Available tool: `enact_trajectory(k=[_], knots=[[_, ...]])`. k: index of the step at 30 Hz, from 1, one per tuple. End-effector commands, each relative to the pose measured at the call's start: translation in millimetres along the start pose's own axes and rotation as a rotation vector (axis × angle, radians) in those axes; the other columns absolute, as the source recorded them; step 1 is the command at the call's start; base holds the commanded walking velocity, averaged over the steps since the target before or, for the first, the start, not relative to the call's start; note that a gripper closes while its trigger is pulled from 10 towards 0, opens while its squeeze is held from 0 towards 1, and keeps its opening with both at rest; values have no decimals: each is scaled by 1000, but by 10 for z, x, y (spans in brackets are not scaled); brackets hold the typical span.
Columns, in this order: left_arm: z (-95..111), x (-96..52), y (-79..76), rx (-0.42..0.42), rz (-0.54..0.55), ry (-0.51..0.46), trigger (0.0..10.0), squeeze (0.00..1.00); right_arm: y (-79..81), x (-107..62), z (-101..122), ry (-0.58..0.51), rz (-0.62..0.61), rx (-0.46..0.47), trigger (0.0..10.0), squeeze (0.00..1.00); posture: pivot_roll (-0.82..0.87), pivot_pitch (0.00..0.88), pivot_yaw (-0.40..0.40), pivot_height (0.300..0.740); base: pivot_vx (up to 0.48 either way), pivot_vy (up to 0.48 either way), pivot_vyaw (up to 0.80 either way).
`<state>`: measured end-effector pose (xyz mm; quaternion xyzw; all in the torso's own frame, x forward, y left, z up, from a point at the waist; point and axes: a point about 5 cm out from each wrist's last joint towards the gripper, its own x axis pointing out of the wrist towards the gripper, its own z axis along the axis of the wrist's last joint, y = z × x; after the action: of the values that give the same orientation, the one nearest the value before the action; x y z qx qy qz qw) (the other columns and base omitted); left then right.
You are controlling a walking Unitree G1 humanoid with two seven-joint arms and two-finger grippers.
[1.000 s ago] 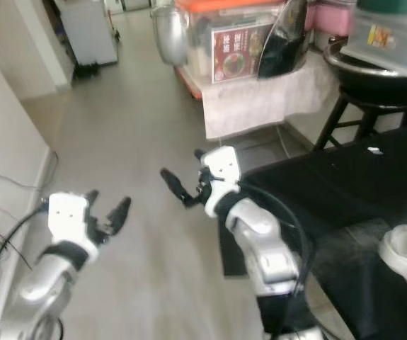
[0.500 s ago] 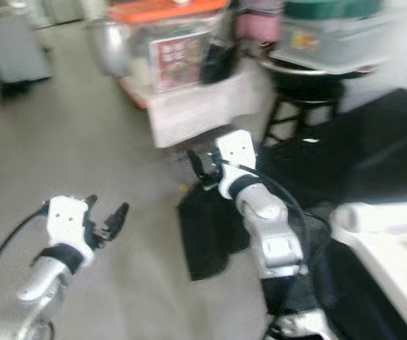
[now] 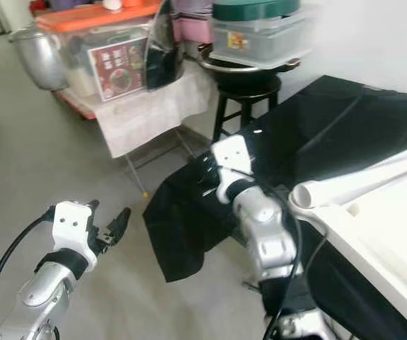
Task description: Building children table
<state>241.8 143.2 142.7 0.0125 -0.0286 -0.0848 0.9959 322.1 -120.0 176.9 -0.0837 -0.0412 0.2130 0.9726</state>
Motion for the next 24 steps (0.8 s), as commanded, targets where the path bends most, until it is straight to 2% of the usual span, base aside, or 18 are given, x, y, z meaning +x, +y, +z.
enact_trajectory(k=[1, 2, 4, 6, 16, 24], knots=[[-50, -75, 39, -28, 47, 27, 10000, 0, 253, -71, -112, 3, 104, 72, 10000, 0, -76, 6, 60, 740, 0, 0, -800], [-50, -75, 39, -28, 47, 27, 10000, 0, 253, -71, -112, 3, 104, 72, 10000, 0, -76, 6, 60, 740, 0, 0, -800], [-89, -150, 33, -71, 72, 44, 10000, 0, 450, -148, -216, 22, 190, 101, 10000, 0, -73, 12, 59, 740, 0, 0, -800], [-107, -195, 31, -82, 84, 47, 10000, 0, 428, -126, -215, 26, 197, 97, 10000, 0, -73, 12, 59, 740, 0, 0, -800], [-74, -156, 50, -15, 118, -2, 10000, 0, 448, -115, -251, 34, 223, 110, 10000, 0, -75, 13, 55, 740, 0, 0, -800], [-74, -157, 49, -5, 122, -2, 10000, 0, 458, -114, -256, 31, 236, 120, 10000, 0, -72, 11, 54, 740, 0, 0, -800]])
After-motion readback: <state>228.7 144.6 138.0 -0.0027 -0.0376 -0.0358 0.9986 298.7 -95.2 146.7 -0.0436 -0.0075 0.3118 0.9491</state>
